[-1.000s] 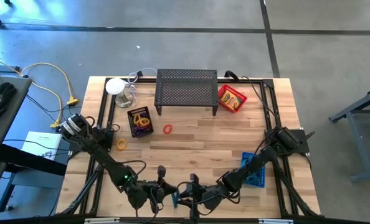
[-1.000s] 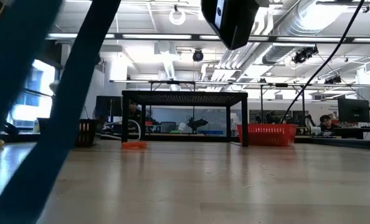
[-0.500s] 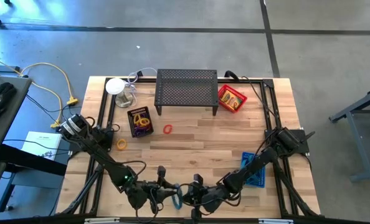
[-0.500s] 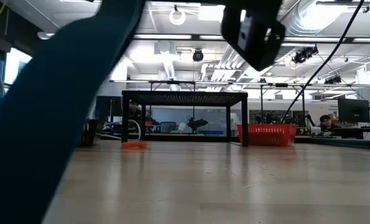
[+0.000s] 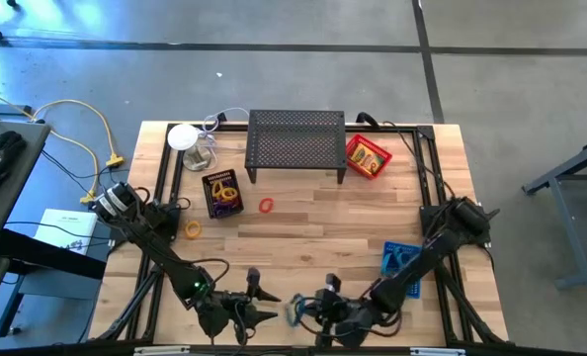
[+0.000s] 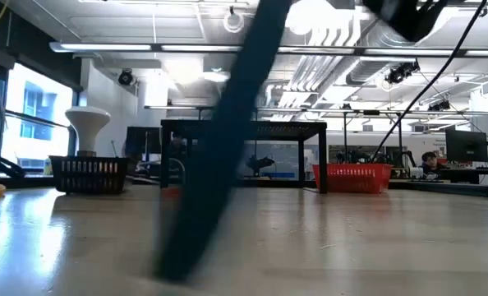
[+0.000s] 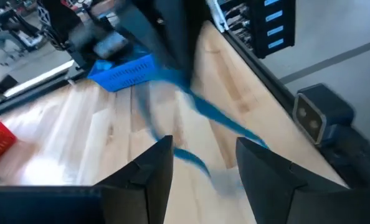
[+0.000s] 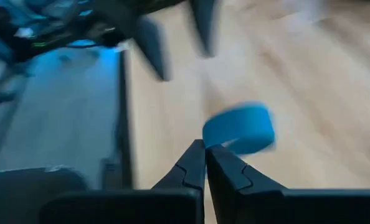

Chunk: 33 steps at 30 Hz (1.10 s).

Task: Pick & Place Office Desk Supplies
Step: Put the blue rubber band into the blue basket

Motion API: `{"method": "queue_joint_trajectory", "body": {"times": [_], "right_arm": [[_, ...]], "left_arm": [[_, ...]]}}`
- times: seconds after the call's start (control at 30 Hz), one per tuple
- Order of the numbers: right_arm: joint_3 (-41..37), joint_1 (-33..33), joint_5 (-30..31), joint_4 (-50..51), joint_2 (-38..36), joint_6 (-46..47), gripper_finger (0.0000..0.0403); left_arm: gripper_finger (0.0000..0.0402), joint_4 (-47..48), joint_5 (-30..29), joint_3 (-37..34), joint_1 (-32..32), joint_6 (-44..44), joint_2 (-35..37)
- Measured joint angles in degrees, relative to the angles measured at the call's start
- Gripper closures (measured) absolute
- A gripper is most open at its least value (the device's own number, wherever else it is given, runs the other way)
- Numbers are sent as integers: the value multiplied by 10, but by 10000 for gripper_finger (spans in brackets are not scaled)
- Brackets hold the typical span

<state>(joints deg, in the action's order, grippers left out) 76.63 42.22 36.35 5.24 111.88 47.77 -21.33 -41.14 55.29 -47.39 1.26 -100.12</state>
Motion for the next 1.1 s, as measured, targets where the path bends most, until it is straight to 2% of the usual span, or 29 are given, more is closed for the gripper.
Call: {"method": "queue_joint_trajectory", "body": {"times": [0.27,0.47,0.63,0.83,1.0,1.1], "right_arm": [[0,70,137,176,-74,95,400],[-1,105,154,310,-148,181,400],[-1,112,105,424,-207,260,400],[-1,111,-29,650,-245,470,399],[-1,111,-112,823,-255,623,399],[-5,111,-152,844,-254,659,399]], "left_arm": [[234,5,3,0,-10,-47,0],[234,7,3,0,-20,-52,0],[234,8,4,0,-23,-88,0],[234,8,8,0,-23,-126,0],[234,8,9,0,-23,-129,0],[234,8,9,0,-27,-129,0]]}}
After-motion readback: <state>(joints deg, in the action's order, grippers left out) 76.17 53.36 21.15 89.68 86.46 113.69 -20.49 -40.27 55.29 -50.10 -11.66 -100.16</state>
